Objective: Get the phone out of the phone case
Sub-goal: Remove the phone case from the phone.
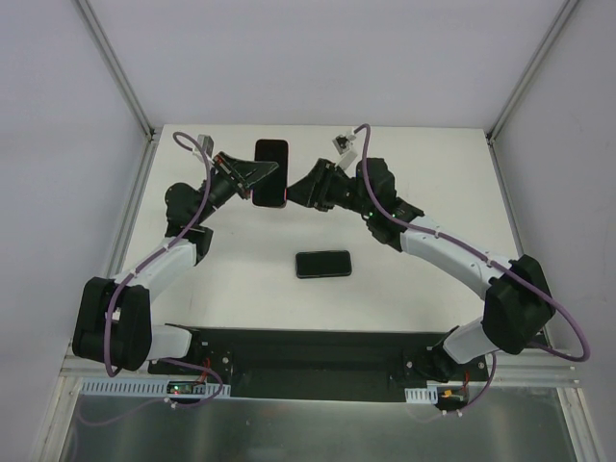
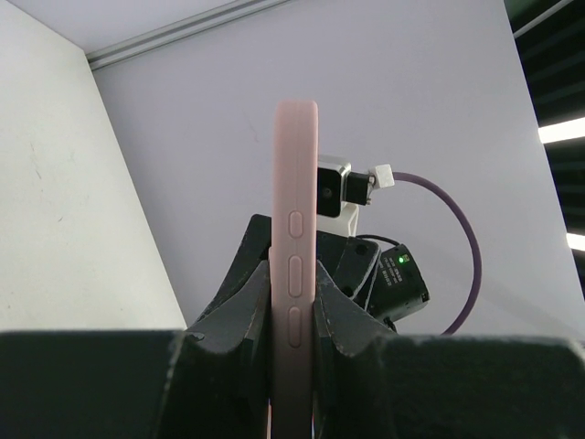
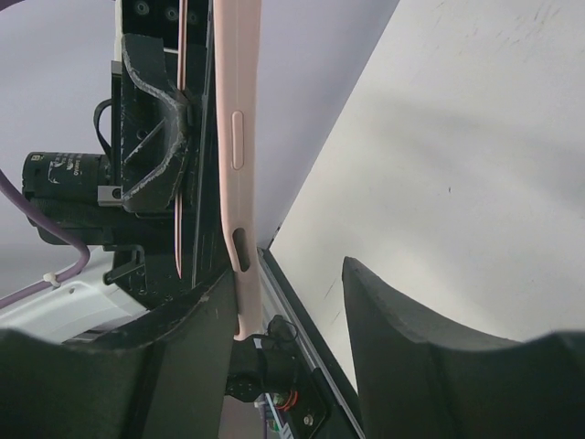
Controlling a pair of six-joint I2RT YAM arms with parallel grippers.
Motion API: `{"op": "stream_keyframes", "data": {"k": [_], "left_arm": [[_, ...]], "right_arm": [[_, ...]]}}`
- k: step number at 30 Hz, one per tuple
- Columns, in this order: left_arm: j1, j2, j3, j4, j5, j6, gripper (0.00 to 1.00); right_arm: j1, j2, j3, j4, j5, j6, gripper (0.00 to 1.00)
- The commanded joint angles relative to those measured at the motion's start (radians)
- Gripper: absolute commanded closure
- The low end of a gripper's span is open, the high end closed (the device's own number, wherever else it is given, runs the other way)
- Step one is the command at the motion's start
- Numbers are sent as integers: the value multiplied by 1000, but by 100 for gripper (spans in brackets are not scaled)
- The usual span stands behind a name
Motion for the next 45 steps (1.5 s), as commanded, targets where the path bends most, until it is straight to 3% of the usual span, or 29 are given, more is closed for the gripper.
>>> {"op": "stream_keyframes", "data": {"k": [1,16,39,42,45], "left_arm": [[-91,1,-9,73,188,-9,100],[-101,87,-28,133,292,28,100],[-103,185,-43,204,312,22,100],[-105,195,-45,196,316,34,100],[-109,199,-43,179,323,55,100]], "right_arm": [[69,38,78,197,-85,-2,47],[52,-7,76,160,-94,-72,51],[43,-128,4,233,-77,-59,98],[44,-134,2,235,-74,-63,98],[44,-128,13,235,-80,-62,91]]}}
